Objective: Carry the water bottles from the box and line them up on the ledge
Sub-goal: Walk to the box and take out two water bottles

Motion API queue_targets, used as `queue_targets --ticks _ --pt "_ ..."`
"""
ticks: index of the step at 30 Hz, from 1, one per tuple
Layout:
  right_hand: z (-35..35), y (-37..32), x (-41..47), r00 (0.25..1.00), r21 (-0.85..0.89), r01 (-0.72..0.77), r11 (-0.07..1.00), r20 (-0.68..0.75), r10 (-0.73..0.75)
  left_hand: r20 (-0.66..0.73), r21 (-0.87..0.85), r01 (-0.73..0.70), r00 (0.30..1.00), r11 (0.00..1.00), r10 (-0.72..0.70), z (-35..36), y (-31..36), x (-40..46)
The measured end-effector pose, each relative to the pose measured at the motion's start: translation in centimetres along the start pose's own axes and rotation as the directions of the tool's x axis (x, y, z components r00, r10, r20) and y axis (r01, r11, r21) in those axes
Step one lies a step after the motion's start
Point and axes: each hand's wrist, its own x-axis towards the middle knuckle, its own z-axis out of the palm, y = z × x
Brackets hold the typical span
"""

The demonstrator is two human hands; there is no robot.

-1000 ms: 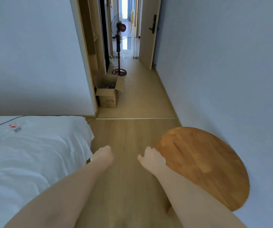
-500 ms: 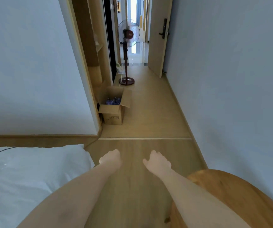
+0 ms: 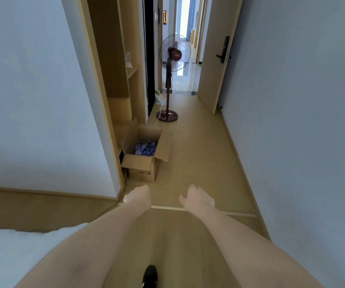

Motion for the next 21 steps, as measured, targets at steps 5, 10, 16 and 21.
queue_targets --ticks 5,10,16,21 --pt "-2.4 -3.5 11.1 1.000 0.005 -0.011 1.000 0.014 0.011 0.022 -0.015 -0.025 0.999 1.000 0.026 -4.3 0.6 11.8" --pt "-6.0 -6.1 20.9 0.999 0.075 -0.048 0.996 -0.010 0.049 0.008 -0.024 -0.090 0.996 0.996 0.090 -10.1 3.3 22.0" --pt "-10.2 -7.1 31.7 0.997 0.080 -0.071 0.994 -0.035 0.074 0.091 0.080 -0.189 0.979 0.979 0.182 -13.0 7.7 31.9" --pt "-11.7 -6.3 42.2 0.997 0.076 -0.082 0.994 0.018 0.081 0.046 -0.038 -0.104 0.993 0.994 0.105 -14.3 9.8 40.9"
